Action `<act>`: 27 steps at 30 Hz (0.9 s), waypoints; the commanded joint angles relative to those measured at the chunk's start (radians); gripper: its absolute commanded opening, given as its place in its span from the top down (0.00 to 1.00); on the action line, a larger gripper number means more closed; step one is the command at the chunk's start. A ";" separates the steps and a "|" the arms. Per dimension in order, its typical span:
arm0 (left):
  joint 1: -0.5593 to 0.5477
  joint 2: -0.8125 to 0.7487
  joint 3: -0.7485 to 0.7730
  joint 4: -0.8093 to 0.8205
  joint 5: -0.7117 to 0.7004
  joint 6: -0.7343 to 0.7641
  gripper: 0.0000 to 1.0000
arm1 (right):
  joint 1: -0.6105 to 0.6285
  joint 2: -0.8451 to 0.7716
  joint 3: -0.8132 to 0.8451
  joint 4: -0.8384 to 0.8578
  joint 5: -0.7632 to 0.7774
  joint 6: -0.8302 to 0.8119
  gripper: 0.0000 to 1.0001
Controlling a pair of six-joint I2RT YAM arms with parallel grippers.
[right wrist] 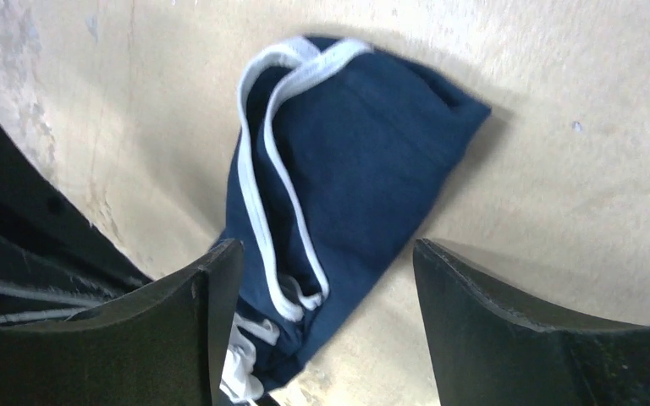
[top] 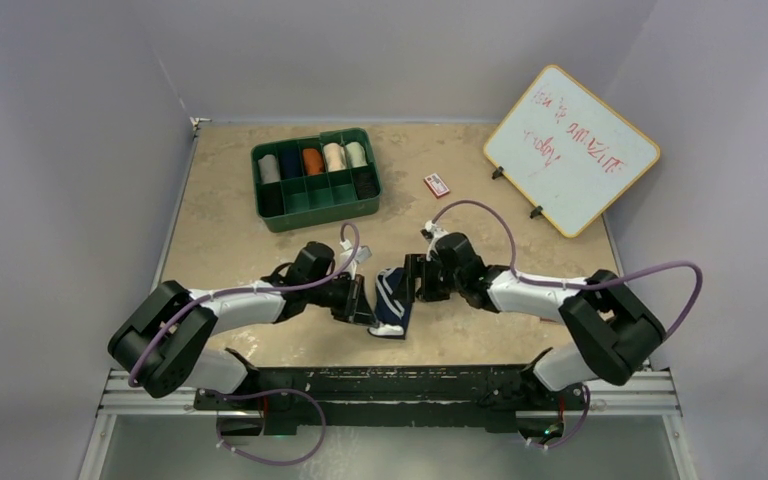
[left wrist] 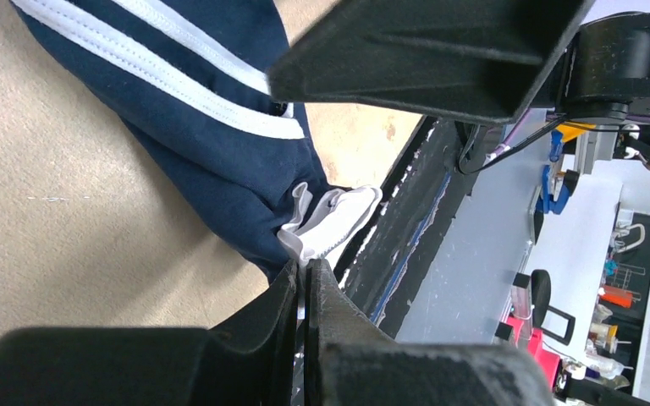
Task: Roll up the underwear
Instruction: Roll the underwear to the center of the board.
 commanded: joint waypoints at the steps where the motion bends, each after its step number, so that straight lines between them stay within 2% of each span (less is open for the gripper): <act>1: -0.013 0.004 0.045 -0.011 -0.013 0.047 1.00 | -0.005 0.098 0.087 -0.127 0.006 0.038 0.24; 4: -0.017 0.006 0.050 -0.030 -0.033 0.047 1.00 | -0.006 0.169 0.133 -0.102 -0.051 0.010 0.24; 11: -0.016 0.007 0.056 -0.065 -0.147 0.010 1.00 | -0.019 0.362 0.346 -0.157 -0.141 -0.103 0.25; 18: -0.016 0.033 0.082 -0.098 -0.234 -0.019 1.00 | -0.110 0.303 0.302 -0.118 -0.197 -0.249 0.20; 23: -0.015 0.047 0.093 -0.112 -0.245 -0.023 1.00 | -0.114 0.190 0.176 0.069 -0.296 -0.431 0.18; 27: -0.015 0.051 0.101 -0.128 -0.245 -0.009 1.00 | -0.114 0.088 -0.023 0.400 -0.367 -0.552 0.18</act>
